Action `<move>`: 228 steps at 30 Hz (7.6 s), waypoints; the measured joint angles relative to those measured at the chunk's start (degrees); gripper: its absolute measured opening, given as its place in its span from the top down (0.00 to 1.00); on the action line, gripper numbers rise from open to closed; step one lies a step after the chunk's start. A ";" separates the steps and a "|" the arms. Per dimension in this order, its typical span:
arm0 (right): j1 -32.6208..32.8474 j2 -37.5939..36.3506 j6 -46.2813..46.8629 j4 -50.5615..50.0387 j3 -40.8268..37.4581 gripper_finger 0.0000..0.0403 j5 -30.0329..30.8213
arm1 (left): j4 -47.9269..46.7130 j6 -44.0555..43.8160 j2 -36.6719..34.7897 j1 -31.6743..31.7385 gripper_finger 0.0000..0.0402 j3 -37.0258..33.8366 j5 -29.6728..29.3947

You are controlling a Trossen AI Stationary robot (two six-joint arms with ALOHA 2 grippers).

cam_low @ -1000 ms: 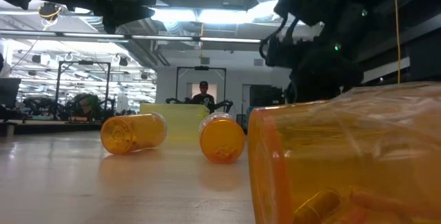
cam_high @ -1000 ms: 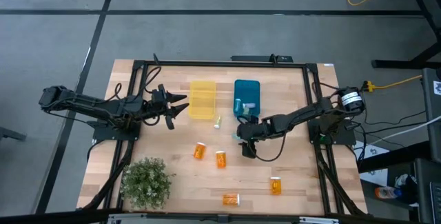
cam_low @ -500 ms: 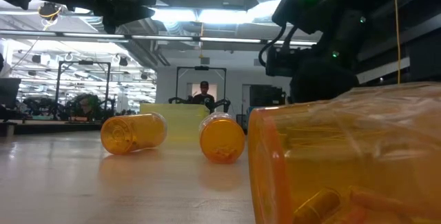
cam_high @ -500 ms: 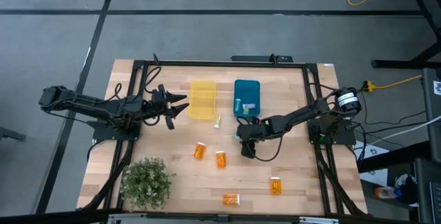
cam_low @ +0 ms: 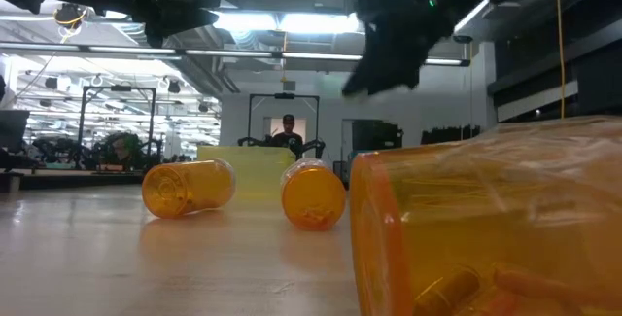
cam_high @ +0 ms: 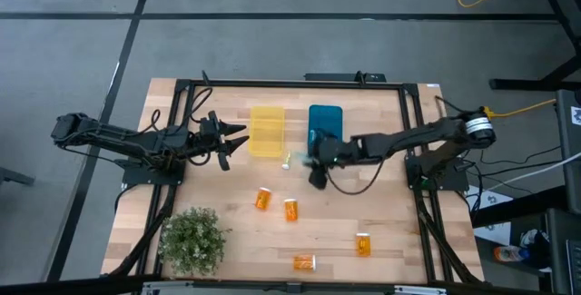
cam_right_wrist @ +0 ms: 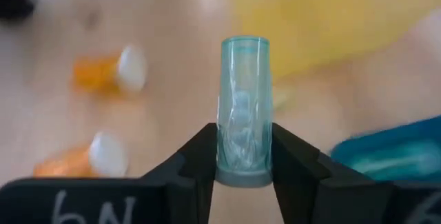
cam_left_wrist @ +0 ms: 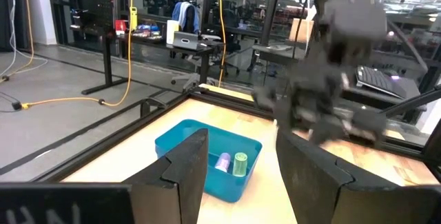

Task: Pick and place medicine bottles into bin by pill shape (circle, oval)
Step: Put the blue pill bottle into the blue bin, then put the yellow pill bottle into the blue bin

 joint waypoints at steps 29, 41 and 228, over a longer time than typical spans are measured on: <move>-15.85 -4.27 9.71 -16.73 3.02 0.70 3.00 | 0.00 0.00 -0.02 0.00 0.59 0.00 -2.58; -15.83 -4.27 12.09 -16.69 2.99 0.57 4.09 | 0.00 0.00 -0.02 -0.01 0.59 0.00 -2.62; -6.52 31.05 -38.85 -26.92 28.41 0.53 -11.49 | -3.04 0.02 0.00 -0.02 0.59 -0.02 -2.99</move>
